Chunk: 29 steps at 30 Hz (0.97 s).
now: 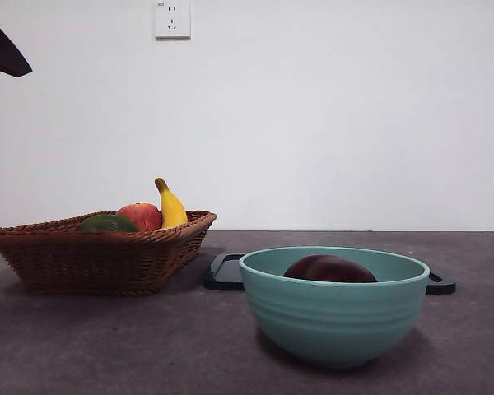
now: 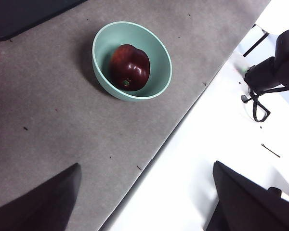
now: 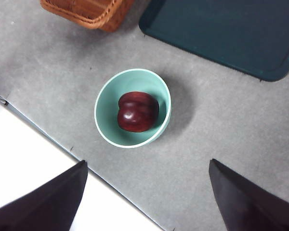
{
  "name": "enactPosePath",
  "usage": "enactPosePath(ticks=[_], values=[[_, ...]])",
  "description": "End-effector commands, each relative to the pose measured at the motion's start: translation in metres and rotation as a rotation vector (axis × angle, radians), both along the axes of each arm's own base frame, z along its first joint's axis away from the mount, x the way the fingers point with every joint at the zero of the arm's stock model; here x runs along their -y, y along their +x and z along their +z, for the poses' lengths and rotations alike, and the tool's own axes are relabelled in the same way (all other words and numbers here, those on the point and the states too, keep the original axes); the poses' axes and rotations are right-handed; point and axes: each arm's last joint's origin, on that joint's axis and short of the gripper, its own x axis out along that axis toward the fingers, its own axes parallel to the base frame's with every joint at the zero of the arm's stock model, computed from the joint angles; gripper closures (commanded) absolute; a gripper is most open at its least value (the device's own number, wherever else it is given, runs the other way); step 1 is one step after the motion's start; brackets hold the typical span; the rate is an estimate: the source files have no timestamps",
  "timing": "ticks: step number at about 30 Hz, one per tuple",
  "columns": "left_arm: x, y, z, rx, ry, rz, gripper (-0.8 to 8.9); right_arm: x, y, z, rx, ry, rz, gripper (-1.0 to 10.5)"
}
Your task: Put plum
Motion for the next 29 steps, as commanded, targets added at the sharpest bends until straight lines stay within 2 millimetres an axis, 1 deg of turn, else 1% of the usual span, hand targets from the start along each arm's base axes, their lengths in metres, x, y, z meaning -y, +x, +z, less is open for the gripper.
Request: enactPosePath(ticks=[1, 5, 9, 14, 19, 24, 25, 29], values=[[0.002, 0.001, 0.003, 0.016, -0.01, -0.016, 3.77, -0.004, 0.006, 0.003, -0.006, 0.0, 0.021, 5.4], [0.002, 0.001, 0.003, 0.02, -0.013, -0.016, 3.77, -0.012, 0.017, -0.003, -0.056, -0.018, 0.056, 5.4], [0.002, 0.002, 0.004, 0.026, -0.017, -0.016, 3.77, -0.024, 0.035, -0.012, -0.094, -0.041, 0.095, 5.4], [0.002, 0.002, 0.004, 0.027, -0.018, -0.016, 3.77, -0.041, 0.056, -0.027, -0.133, -0.126, 0.112, 5.5], [0.002, 0.002, 0.004, 0.027, -0.017, -0.016, 3.77, -0.057, 0.072, -0.051, -0.154, -0.185, 0.114, 5.5], [0.002, 0.002, 0.004, 0.029, -0.018, -0.016, 3.77, -0.066, 0.079, -0.079, -0.153, -0.2, 0.085, 5.5], [0.002, 0.002, 0.004, 0.03, -0.019, -0.016, 3.77, -0.067, 0.08, -0.083, -0.156, -0.199, 0.084, 5.7], [0.003, 0.003, 0.005, 0.041, -0.026, -0.016, 3.77, -0.074, 0.084, -0.097, -0.145, -0.18, 0.079, 5.9]])
